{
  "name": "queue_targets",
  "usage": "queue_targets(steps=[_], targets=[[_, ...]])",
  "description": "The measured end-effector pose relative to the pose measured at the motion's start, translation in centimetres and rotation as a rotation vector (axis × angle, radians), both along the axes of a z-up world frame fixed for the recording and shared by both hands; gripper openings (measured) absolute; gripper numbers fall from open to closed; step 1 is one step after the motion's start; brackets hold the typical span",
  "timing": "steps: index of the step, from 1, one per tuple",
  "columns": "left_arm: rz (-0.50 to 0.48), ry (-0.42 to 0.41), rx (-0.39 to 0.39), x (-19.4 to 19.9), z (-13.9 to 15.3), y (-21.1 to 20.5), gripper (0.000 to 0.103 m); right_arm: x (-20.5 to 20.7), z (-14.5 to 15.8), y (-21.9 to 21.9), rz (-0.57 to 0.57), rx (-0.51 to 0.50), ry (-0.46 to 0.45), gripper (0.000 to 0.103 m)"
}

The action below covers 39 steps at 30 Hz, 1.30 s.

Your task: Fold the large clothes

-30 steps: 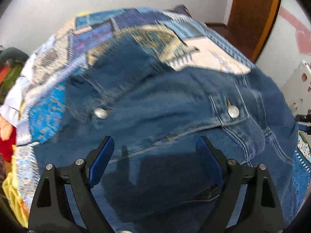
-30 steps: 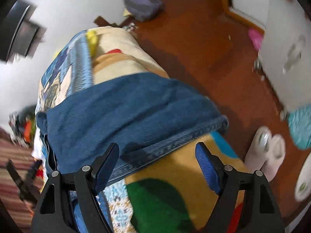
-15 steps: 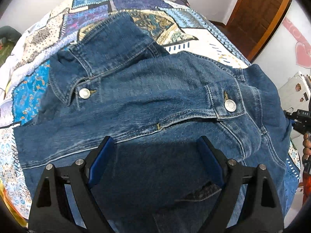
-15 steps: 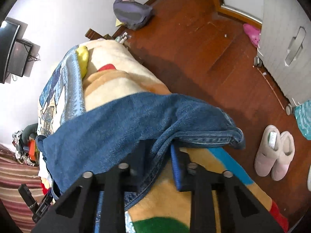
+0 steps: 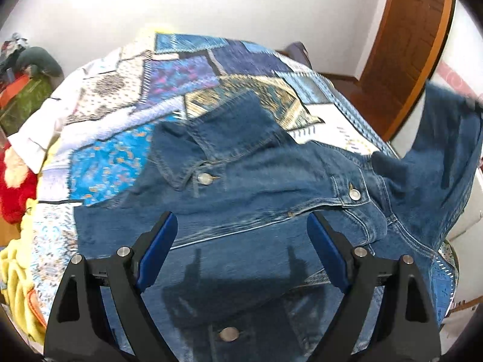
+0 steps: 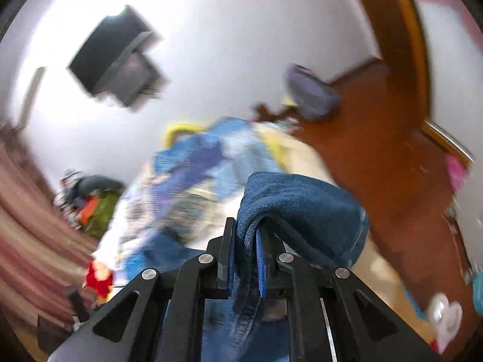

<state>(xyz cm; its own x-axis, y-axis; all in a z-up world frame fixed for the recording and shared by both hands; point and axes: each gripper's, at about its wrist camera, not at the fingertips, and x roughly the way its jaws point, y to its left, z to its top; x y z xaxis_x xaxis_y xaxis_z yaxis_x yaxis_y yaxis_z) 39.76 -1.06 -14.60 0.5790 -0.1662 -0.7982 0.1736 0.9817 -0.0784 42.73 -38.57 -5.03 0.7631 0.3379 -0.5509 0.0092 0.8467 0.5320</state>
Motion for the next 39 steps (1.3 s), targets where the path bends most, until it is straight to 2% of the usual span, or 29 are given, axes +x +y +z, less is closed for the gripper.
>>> queue_targets(steps=[4,7,10,12,17,19,21,24,30,36,39], targets=[[0.037,-0.028,-0.001,-1.5,1.0,2.5,0.088,1.3,1.9,8.5,0.169,-0.014,-0.037,0.009],[0.063,-0.050,0.007,-3.0,1.4,4.4,0.088,1.8,0.5,14.5,0.282,-0.032,-0.003,0.009],[0.091,-0.060,0.020,-4.5,1.5,6.1,0.088,2.0,-3.6,20.3,0.390,-0.043,0.092,0.009],[0.106,-0.056,0.026,-5.3,1.3,7.1,0.088,1.9,-7.9,23.8,0.450,-0.051,0.200,0.009],[0.139,-0.038,0.059,-7.4,0.3,9.1,0.088,0.8,-16.6,26.7,0.487,-0.096,0.429,0.010],[0.145,-0.019,0.068,-7.7,-0.3,9.4,0.088,0.5,-18.2,26.9,0.486,-0.140,0.453,0.010],[0.144,-0.007,0.077,-7.9,-0.6,9.4,0.088,0.1,-17.6,27.2,0.509,-0.203,0.417,0.010],[0.132,-0.007,0.081,-7.6,-0.6,8.5,0.088,-0.2,-16.3,27.8,0.558,-0.294,0.426,0.010],[0.060,-0.045,0.067,-6.2,1.1,5.1,0.088,-1.5,-13.1,25.5,0.605,-0.339,0.366,0.010],[-0.057,-0.049,0.079,-2.9,1.9,-0.2,0.088,-2.0,-10.2,19.5,0.514,-0.340,0.300,0.010],[-0.114,-0.013,0.085,-0.7,1.0,-2.9,0.088,-1.5,-9.1,16.1,0.415,-0.397,0.252,0.010]])
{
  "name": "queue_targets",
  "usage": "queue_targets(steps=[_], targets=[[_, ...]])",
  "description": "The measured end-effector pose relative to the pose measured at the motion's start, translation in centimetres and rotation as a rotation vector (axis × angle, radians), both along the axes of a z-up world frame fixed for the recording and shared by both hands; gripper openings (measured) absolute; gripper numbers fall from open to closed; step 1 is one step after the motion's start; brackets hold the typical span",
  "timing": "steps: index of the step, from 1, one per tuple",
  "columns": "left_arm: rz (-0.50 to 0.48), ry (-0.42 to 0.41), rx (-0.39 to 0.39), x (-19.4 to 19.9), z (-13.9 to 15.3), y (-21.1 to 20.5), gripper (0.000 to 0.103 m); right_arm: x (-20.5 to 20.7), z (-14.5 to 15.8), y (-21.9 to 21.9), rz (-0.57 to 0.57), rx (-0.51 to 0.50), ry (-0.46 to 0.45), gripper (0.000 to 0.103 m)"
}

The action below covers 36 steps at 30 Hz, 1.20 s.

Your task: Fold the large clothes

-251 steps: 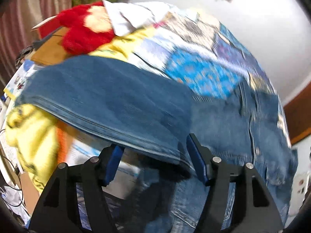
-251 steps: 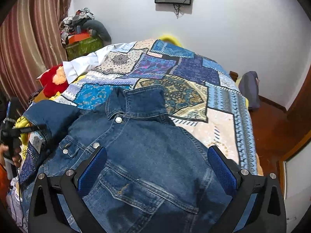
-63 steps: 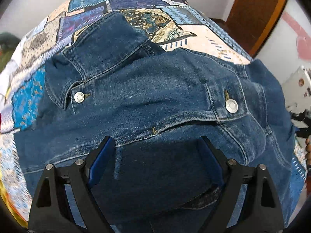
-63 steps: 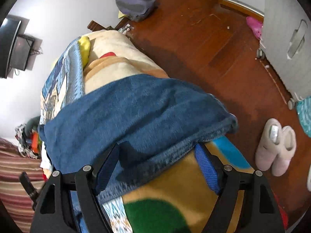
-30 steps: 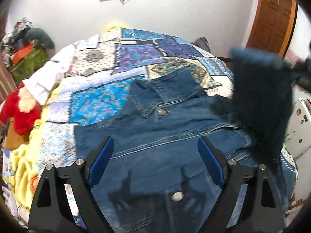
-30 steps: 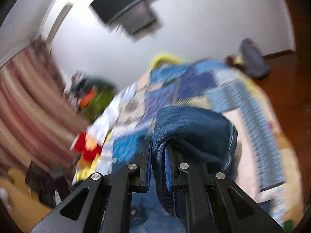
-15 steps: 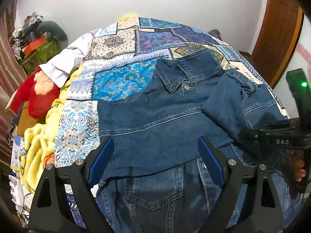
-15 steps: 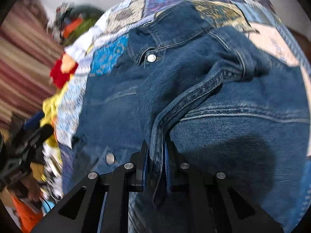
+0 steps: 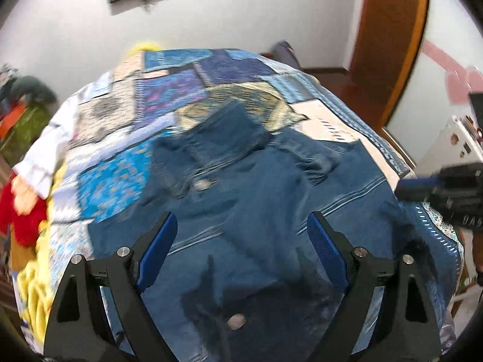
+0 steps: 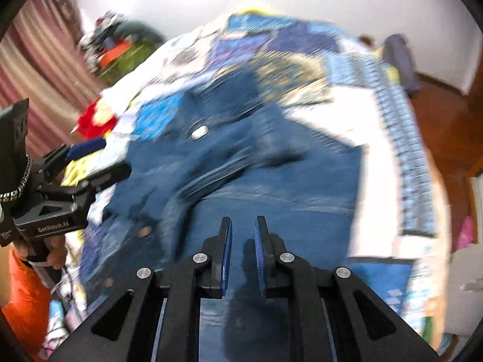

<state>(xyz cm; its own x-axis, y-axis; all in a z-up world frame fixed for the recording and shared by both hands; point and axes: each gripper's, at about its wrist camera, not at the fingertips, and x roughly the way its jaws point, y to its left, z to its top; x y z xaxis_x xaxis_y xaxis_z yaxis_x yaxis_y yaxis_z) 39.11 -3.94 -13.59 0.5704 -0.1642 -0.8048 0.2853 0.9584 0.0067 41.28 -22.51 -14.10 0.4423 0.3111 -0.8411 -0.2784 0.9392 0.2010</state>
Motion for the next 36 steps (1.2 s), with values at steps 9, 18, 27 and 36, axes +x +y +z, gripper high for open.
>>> queue_targets(steps=[9,18,27,36], targets=[[-0.126,0.169,0.023,6.4,-5.1,-8.0,0.088,1.7,-1.1,-7.2,-0.166,-0.037,-0.024,0.010],[-0.190,0.160,0.144,9.5,-8.3,-12.0,0.073,3.2,-5.5,-7.9,-0.180,0.048,0.077,0.010],[-0.098,0.052,0.060,9.1,-3.3,-9.5,0.019,3.4,-5.1,-7.7,-0.168,0.056,0.074,0.010],[0.084,-0.149,-0.121,3.5,8.2,4.9,0.019,3.3,-2.8,-5.7,-0.142,0.032,0.019,0.010]])
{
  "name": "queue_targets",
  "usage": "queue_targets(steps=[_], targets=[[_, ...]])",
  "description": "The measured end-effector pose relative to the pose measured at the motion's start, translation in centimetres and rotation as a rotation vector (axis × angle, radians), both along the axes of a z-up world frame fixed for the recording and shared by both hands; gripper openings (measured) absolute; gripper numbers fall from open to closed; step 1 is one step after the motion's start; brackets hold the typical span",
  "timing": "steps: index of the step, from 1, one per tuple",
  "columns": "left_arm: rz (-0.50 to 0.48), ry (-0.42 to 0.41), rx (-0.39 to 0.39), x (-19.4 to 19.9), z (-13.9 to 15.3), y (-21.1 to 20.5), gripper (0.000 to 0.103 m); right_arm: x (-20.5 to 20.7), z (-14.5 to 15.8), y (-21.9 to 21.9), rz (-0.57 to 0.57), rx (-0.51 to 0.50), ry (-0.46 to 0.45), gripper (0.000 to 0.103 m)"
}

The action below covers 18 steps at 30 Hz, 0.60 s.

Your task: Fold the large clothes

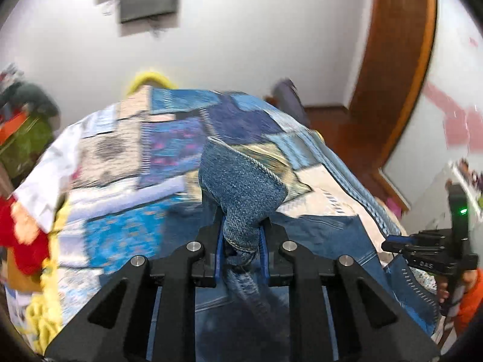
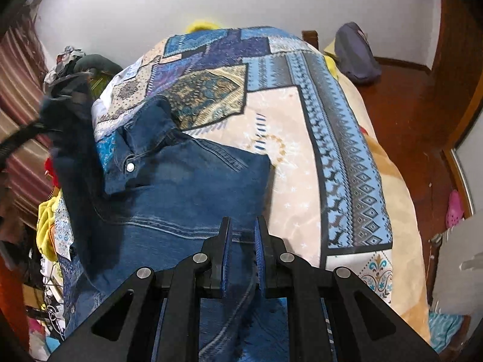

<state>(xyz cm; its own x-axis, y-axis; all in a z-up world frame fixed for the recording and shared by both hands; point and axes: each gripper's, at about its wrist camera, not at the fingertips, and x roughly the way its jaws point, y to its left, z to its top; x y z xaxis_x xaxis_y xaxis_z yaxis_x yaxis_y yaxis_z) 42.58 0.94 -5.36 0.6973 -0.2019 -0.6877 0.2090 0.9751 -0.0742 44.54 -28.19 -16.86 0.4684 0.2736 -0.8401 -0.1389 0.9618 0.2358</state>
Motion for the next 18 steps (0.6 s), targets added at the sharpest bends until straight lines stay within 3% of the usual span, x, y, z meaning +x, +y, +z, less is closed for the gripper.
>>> queue_targets(steps=[3,6,15,17,18], targets=[[0.060,0.014,-0.033,-2.4,-0.1,5.0,0.019,0.0,0.0,1.1,0.008,-0.009,0.001,0.010],[0.096,0.065,-0.046,-4.5,-2.4,8.5,0.019,0.0,-0.4,2.2,0.019,-0.017,0.016,0.010],[0.187,0.410,-0.191,-8.2,-18.1,14.7,0.020,-0.9,-3.9,4.4,0.044,-0.151,0.068,0.010],[0.206,0.443,-0.243,-9.1,-19.9,15.6,0.023,-1.3,-4.1,4.5,0.053,-0.177,0.054,0.010],[0.224,0.450,-0.271,-9.4,-20.8,16.0,0.029,-1.5,-4.2,4.6,0.065,-0.191,0.053,0.010]])
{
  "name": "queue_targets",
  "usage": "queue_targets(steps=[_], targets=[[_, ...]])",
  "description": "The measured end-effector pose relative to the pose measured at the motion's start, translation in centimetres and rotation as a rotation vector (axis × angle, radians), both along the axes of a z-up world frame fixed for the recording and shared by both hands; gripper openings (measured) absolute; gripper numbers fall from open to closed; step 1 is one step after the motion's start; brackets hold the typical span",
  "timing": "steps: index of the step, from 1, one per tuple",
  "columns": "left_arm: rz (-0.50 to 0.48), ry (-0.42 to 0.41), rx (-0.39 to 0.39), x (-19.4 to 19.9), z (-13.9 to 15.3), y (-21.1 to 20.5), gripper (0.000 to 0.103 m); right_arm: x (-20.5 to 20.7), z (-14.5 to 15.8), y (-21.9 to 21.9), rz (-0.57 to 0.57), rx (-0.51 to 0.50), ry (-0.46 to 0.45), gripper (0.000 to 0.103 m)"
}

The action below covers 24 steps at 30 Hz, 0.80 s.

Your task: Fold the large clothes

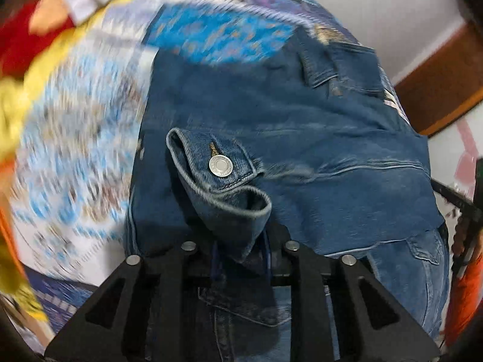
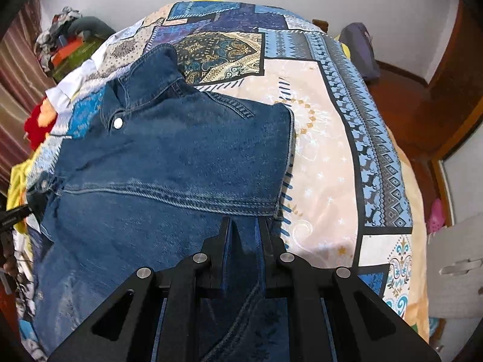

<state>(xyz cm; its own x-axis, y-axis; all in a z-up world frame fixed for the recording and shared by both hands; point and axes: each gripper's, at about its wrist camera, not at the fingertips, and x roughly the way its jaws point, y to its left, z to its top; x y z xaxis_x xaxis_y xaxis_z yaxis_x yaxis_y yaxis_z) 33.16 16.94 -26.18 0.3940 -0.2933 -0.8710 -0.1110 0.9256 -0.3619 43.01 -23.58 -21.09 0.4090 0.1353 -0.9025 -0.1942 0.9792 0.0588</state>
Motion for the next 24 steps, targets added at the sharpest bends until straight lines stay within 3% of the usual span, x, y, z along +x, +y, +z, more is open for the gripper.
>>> queue_targets(steps=[3,7,10,12,14,15,17,20,24], targets=[[0.048,-0.008,-0.049,-0.9,-0.8,0.9,0.044,-0.8,-0.1,0.5,0.041,-0.061,-0.020,0.010],[0.054,-0.008,-0.092,-1.0,-0.8,1.1,0.053,-1.3,-0.1,0.8,0.044,-0.095,-0.029,0.010],[0.039,0.003,-0.053,-0.1,-1.0,0.6,0.061,-1.7,0.0,0.7,0.036,-0.103,-0.029,0.010],[0.020,0.018,0.026,1.3,-1.3,-0.1,0.061,-1.9,-0.1,0.7,0.038,-0.109,-0.031,0.010],[0.003,0.017,0.076,2.0,-1.4,-0.4,0.059,-2.2,-0.1,0.6,0.037,-0.127,-0.033,0.010],[-0.006,0.002,0.108,2.3,-1.0,-0.9,0.054,-2.5,-0.2,0.4,0.031,-0.142,-0.032,0.010],[-0.014,-0.046,0.219,2.4,0.3,-1.9,0.035,-2.9,-0.2,0.2,0.032,-0.149,-0.027,0.010],[-0.012,-0.089,0.294,2.8,1.9,-2.8,0.024,-3.7,-0.4,-0.5,0.035,-0.132,-0.026,0.010],[-0.003,-0.184,0.371,2.9,5.5,-3.4,0.020,-3.7,-1.0,-1.5,0.012,-0.140,0.004,0.010]])
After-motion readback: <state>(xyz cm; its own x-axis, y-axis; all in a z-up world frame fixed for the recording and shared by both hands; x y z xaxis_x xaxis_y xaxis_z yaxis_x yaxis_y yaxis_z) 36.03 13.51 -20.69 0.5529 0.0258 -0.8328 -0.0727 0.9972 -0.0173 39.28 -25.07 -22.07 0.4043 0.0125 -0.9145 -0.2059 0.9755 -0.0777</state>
